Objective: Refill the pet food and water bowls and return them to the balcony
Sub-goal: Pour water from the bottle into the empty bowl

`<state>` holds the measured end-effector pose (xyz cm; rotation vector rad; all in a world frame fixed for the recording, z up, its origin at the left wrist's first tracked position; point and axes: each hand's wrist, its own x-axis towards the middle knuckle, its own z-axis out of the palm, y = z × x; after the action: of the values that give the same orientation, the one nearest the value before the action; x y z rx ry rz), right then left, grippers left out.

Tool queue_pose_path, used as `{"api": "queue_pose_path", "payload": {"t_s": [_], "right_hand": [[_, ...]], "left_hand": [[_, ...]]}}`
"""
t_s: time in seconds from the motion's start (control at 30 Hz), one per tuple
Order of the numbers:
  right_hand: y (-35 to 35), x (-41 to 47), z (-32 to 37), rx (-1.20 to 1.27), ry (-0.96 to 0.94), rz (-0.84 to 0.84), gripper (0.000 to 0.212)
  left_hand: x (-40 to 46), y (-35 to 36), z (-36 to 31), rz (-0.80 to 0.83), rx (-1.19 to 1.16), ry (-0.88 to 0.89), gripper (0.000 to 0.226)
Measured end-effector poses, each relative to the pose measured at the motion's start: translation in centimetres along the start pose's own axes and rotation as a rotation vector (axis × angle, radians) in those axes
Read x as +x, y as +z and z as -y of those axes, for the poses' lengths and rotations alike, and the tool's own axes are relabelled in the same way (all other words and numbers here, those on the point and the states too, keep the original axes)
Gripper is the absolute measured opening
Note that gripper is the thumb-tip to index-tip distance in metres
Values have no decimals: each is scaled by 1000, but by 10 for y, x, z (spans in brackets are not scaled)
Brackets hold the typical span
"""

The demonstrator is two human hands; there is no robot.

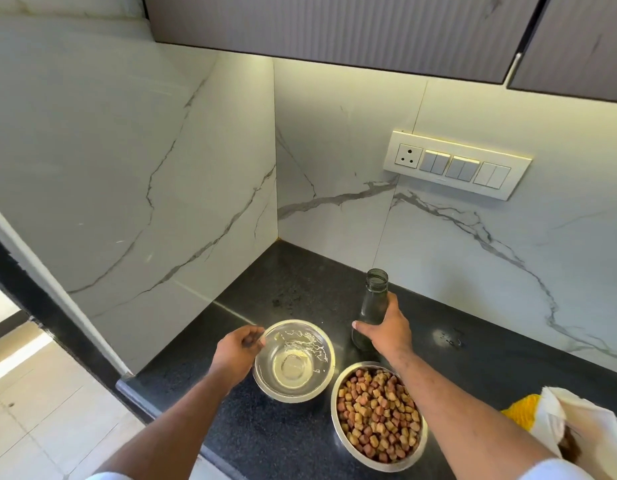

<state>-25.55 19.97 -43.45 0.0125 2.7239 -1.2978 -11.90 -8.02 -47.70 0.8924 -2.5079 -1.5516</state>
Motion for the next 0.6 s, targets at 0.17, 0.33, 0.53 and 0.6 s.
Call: {"api": "queue_pose_path", "payload": {"t_s": [0.17,0.33,0.53,0.6], "right_hand": [[3,7,-5,48,22,10,94],[4,7,-9,61,24,14,92],[6,3,-8,102,51,24,93],[5,-1,-8,123,64,7,98]], "left_hand": [[-1,2,-9,-24,-25,13,14],[-1,2,-11,-19,-41,-2,10],[0,1,-14,-9,-45,-23,8],[3,2,-17,-1,-44,-33,23]]}}
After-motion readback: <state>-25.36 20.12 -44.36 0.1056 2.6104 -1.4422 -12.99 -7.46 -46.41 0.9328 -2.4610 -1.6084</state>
